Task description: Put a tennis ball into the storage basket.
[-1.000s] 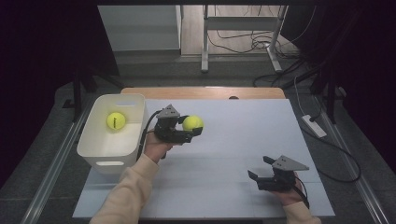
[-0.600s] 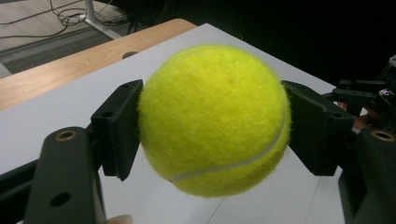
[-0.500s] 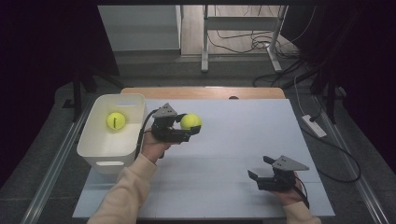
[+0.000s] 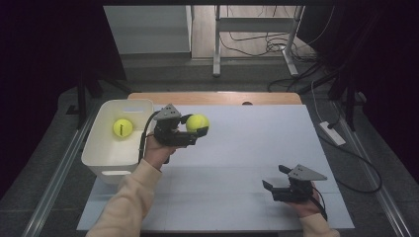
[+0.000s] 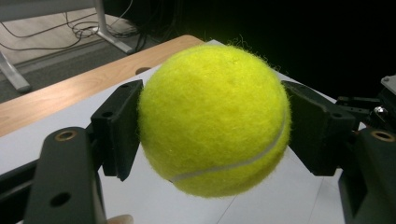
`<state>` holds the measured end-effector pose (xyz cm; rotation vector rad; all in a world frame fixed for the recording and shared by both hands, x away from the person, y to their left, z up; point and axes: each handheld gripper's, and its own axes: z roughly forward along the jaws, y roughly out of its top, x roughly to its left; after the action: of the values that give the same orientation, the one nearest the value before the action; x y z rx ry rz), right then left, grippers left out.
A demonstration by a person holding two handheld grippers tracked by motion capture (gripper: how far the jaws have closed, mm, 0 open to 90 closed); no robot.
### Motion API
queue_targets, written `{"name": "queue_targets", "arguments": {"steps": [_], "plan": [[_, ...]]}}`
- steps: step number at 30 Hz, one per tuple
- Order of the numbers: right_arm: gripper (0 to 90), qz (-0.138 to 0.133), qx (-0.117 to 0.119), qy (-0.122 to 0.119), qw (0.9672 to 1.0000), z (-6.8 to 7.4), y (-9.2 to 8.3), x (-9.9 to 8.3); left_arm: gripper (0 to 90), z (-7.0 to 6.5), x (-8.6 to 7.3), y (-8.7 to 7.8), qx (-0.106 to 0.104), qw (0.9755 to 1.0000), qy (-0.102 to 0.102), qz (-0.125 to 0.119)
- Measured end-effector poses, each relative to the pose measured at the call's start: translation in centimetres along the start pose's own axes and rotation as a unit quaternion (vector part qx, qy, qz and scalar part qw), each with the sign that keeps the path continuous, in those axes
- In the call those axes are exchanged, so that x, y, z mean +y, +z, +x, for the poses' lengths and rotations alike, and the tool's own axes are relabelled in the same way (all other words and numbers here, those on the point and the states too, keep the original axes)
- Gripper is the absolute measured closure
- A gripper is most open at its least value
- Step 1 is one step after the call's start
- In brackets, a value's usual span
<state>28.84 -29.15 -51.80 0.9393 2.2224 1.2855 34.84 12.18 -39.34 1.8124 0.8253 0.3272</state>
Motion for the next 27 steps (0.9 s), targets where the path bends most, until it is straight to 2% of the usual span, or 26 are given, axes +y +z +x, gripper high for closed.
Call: {"name": "queue_targets", "arguments": {"steps": [14, 27], "plan": [[14.4, 0.0, -0.002, -0.001, 1.0, 0.0, 0.0, 0.0, 27.3, 0.4, 0.6, -1.6, 0.017, 0.9996, 0.003, -0.021], [14.4, -0.001, -0.003, -0.001, 1.0, 0.0, 0.0, 0.0, 27.3, 0.8, 1.0, -2.7, 0.029, 0.9992, 0.004, -0.029]]}}
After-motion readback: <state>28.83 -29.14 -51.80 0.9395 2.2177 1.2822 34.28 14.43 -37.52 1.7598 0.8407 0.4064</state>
